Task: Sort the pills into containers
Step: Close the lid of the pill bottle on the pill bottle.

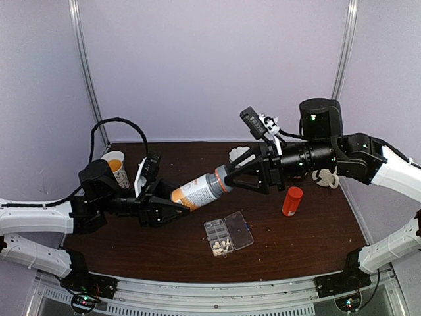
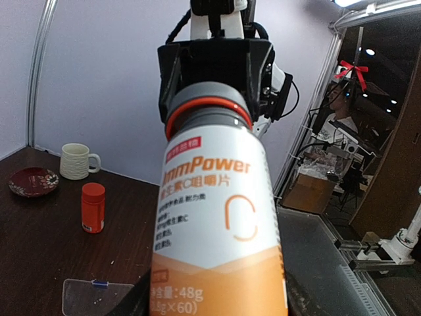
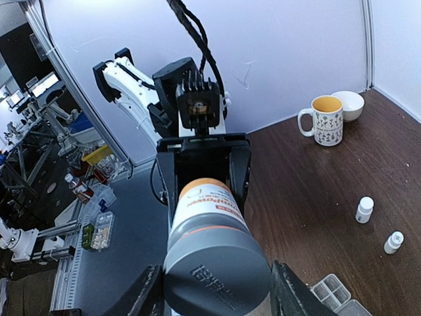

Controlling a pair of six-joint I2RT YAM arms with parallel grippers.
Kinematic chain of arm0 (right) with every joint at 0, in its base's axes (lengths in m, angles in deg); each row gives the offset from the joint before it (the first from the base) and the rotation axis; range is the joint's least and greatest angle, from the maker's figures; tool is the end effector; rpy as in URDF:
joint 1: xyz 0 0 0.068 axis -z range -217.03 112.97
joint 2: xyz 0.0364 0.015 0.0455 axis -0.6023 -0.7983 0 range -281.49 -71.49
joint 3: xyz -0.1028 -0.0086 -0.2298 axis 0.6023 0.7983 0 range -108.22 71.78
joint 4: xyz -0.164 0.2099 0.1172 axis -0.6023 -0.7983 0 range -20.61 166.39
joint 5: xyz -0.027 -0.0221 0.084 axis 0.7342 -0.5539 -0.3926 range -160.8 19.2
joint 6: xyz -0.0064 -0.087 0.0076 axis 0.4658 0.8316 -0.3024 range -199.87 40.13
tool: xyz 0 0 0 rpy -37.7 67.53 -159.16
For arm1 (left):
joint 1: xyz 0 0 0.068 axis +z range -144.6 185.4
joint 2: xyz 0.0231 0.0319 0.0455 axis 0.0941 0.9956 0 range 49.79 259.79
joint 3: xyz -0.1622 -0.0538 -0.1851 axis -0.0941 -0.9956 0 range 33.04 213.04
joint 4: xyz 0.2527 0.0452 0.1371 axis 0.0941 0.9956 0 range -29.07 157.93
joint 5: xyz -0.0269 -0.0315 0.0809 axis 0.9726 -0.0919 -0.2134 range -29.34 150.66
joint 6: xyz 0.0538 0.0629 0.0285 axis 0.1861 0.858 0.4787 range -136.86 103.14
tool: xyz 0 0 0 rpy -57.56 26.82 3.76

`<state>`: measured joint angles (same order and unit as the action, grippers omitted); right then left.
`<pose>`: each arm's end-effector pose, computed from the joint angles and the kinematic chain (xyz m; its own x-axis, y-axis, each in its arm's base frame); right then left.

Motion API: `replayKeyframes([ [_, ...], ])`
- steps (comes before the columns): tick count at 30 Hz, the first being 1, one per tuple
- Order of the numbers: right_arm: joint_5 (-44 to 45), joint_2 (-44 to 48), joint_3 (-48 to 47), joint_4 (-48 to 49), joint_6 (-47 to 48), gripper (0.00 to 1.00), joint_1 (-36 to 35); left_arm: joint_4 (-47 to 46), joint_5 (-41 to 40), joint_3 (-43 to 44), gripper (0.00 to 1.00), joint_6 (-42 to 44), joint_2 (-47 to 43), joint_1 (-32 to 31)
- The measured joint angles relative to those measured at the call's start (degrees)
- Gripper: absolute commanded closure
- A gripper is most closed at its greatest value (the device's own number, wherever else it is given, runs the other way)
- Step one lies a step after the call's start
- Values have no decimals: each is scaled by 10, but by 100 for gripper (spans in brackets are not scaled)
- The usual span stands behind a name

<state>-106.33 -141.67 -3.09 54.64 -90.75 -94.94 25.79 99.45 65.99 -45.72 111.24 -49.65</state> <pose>0.1421 0.3116 0.3836 -0.3389 -0.2511 -0.9067 -0.9375 0.0093 0.3478 0.1373 -0.2813 0.2628 -0.4225 -0.0523 -0.9049 0.9037 -0.1014 -0.4161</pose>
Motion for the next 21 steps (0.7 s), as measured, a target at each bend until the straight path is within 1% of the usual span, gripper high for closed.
replayKeyframes([
  [6,14,-5,-9,-43,26,54,-3,17,1,3,100,1,0,0],
  [10,15,-8,-10,-49,32,54,-5,27,7,4,100,0,0,2],
  [18,13,-5,7,1,31,54,-26,7,36,16,100,-16,17,3],
  [21,12,-4,10,12,34,56,-26,1,42,16,100,-28,19,5],
])
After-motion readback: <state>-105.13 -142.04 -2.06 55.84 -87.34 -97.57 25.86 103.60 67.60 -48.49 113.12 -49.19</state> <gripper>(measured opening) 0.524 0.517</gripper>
